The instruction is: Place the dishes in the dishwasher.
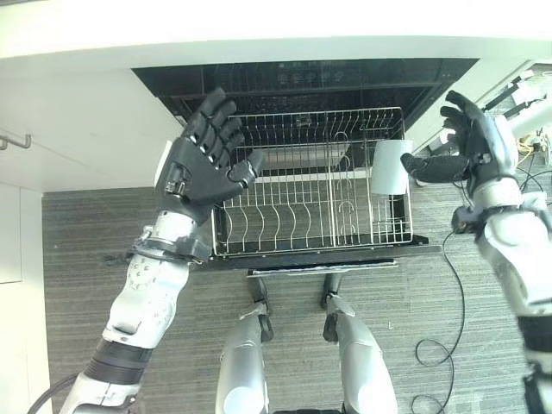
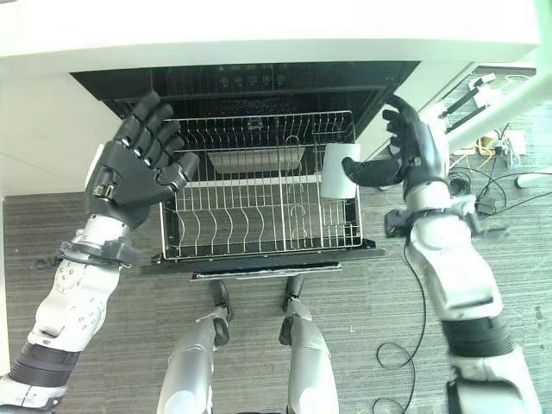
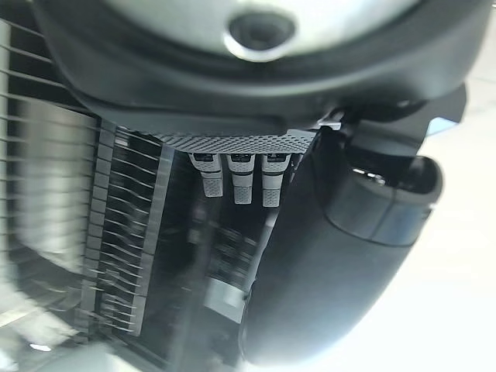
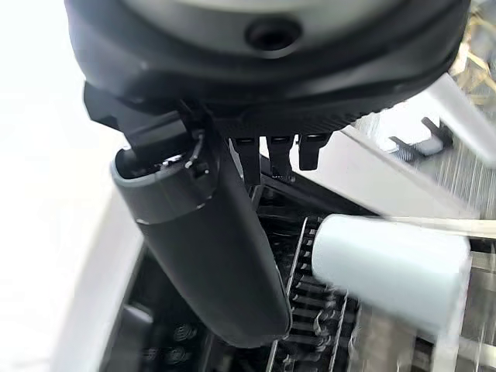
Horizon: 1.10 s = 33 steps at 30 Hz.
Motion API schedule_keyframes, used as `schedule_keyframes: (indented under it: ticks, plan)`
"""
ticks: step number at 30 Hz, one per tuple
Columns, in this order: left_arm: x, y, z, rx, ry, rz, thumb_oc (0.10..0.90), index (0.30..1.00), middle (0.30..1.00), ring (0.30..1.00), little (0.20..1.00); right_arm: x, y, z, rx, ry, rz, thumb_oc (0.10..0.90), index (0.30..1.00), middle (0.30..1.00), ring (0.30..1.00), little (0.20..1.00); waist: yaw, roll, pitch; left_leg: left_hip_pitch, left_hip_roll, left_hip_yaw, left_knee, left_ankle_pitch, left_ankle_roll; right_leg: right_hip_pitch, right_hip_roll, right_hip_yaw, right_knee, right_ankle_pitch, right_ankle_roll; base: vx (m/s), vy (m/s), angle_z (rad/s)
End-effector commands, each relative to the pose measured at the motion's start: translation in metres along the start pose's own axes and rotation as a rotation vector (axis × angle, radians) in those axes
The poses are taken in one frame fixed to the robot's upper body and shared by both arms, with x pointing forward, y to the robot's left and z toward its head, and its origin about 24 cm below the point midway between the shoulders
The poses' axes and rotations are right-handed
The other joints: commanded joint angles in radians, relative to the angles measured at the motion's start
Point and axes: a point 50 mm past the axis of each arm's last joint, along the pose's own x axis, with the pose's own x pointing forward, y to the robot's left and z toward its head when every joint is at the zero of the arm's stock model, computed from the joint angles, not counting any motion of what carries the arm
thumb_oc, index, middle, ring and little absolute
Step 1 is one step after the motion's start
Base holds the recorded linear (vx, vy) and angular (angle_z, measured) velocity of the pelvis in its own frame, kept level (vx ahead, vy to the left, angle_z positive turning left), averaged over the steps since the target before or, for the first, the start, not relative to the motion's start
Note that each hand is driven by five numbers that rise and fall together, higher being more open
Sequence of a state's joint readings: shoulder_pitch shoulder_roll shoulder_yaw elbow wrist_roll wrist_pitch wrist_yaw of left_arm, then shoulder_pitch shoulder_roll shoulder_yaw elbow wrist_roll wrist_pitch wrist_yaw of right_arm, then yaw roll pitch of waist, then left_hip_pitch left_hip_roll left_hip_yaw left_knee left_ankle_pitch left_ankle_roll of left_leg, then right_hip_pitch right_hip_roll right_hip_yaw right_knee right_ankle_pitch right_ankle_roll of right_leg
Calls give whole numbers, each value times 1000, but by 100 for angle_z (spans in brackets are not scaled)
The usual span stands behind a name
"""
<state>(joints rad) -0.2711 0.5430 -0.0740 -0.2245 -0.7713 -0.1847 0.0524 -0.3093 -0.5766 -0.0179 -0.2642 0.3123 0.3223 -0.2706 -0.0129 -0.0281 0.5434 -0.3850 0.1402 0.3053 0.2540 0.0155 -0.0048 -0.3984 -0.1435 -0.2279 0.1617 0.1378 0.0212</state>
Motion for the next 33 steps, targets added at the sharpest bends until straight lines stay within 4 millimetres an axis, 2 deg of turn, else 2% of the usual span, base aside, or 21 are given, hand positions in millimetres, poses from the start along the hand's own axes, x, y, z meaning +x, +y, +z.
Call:
schedule_keyframes:
  ticks: [1,8,11,14,17,20,21,23,26,29,31,33]
  plan:
    - [-6,-21,66,115,-423,-124,800,900,900,900,900,-11,-20,74,-51,-494,-103,800,900,900,900,900,-9,25,-57,66,-1,-67,46,-211,-49,57,-52,-1,138,-260,118,0,218,-5]
    - [-27,-16,71,175,-474,-115,800,900,900,900,900,-41,-30,62,30,-582,-145,800,900,900,900,900,3,35,-128,101,-28,-66,46,-228,-37,96,-93,-17,138,-256,150,18,187,3]
    - [-37,-9,66,179,-419,-112,800,900,900,900,900,-53,-33,53,29,-568,-161,800,900,900,900,900,13,34,-195,139,-62,-93,46,-244,-22,139,-114,-18,138,-237,165,110,267,11]
    - [-41,-6,61,187,-362,-115,800,900,900,900,900,-57,-30,45,17,-534,-149,800,900,900,900,900,20,34,-232,162,-71,-107,46,-252,-9,181,-105,-39,138,-232,162,101,169,-1]
    - [-44,-2,54,186,-302,-111,800,900,900,900,900,-58,-28,38,16,-499,-140,800,900,900,900,900,33,37,-264,186,-61,-105,46,-256,3,245,-57,-104,138,-255,144,89,89,-1]
    - [-44,1,45,157,-252,-106,800,900,900,900,900,-59,-33,32,21,-474,-160,800,900,900,900,900,26,36,-288,204,-73,-134,46,-252,10,301,61,-85,138,-312,93,95,-42,-7]
    - [-45,2,44,150,-243,-102,800,900,900,900,900,-59,-34,32,30,-477,-161,800,900,900,900,900,26,35,-293,206,-76,-134,46,-246,8,303,81,-90,138,-322,79,85,-113,5]
    - [-47,5,41,149,-227,-91,800,900,900,900,900,-61,-37,28,37,-474,-154,800,900,900,900,900,36,24,-301,223,-94,-127,46,-253,3,324,78,-104,138,-349,68,116,-127,8]
    - [-58,12,38,107,-186,-66,800,900,900,900,900,-65,-47,28,43,-452,-152,800,900,900,900,900,33,26,-320,265,-100,-100,46,-245,-6,356,82,-79,138,-379,48,167,-190,-8]
    - [-61,13,34,74,-161,-62,800,900,900,900,900,-66,-48,28,39,-451,-153,800,900,900,900,900,29,26,-323,299,-111,-76,46,-236,-4,370,73,-78,138,-383,33,102,-122,-2]
    - [-58,9,29,31,-145,-84,800,900,900,900,900,-62,-49,30,18,-451,-161,800,900,900,900,900,33,5,-303,331,-144,-42,46,-208,-12,392,35,-79,138,-370,23,58,-53,8]
    - [-58,7,28,7,-144,-99,800,900,900,900,900,-58,-49,32,7,-453,-163,800,900,900,900,900,37,-4,-293,330,-130,-30,46,-173,-30,400,16,-79,138,-362,19,16,69,15]
